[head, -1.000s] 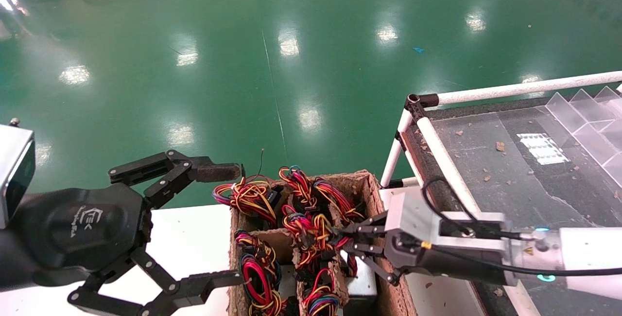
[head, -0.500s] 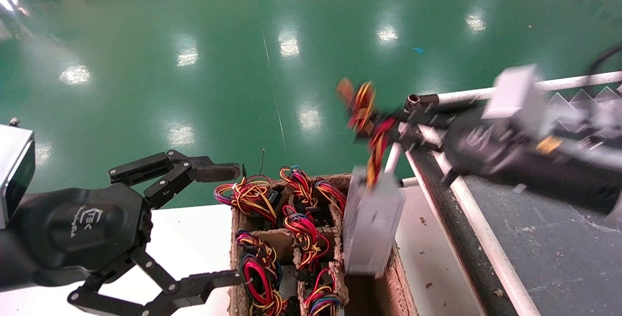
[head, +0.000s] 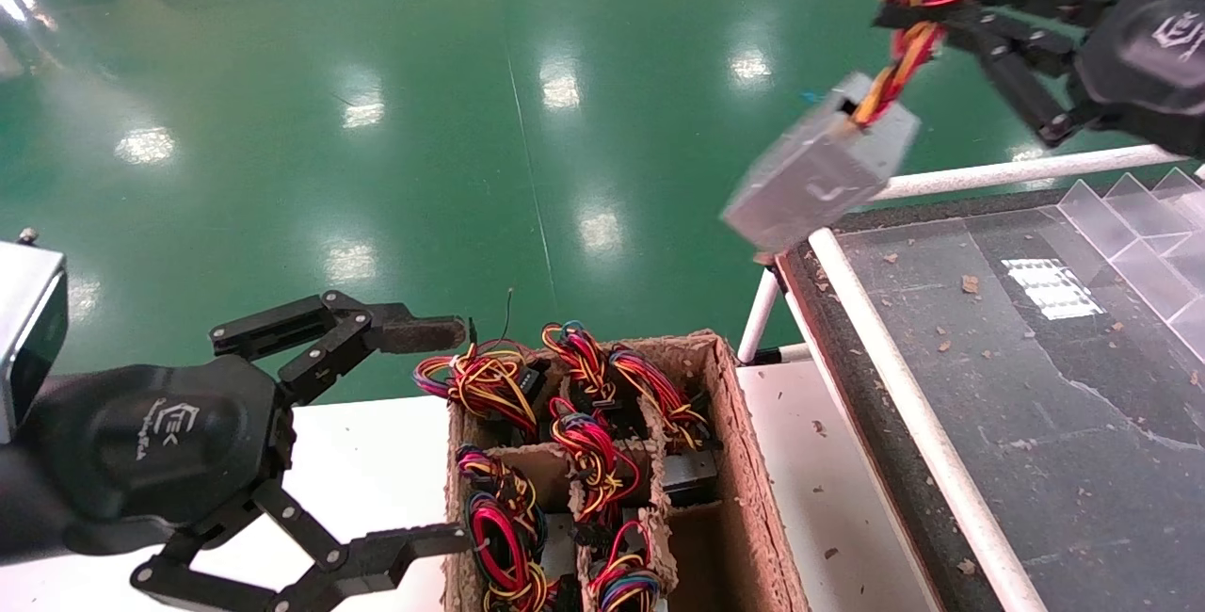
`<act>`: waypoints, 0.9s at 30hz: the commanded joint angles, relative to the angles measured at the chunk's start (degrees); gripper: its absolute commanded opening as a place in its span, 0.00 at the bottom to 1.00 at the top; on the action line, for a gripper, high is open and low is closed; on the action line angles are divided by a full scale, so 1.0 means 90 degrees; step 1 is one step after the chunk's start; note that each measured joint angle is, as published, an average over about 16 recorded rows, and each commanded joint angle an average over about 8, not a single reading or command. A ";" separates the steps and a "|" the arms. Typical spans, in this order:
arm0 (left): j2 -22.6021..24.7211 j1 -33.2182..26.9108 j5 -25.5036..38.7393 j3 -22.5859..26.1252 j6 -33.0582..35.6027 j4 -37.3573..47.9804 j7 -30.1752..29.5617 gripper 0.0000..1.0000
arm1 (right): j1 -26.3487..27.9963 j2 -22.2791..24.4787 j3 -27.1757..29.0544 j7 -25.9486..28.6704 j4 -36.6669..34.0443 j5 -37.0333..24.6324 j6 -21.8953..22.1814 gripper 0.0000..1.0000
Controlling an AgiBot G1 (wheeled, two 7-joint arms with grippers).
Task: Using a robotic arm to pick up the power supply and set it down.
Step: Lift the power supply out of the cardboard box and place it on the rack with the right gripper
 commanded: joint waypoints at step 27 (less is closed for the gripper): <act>-0.0005 -0.0003 -0.0008 0.0012 -0.0005 0.0000 0.0006 1.00 | 0.0908 -0.0546 -0.0703 -0.1331 -0.2333 -0.1586 0.0311 0.00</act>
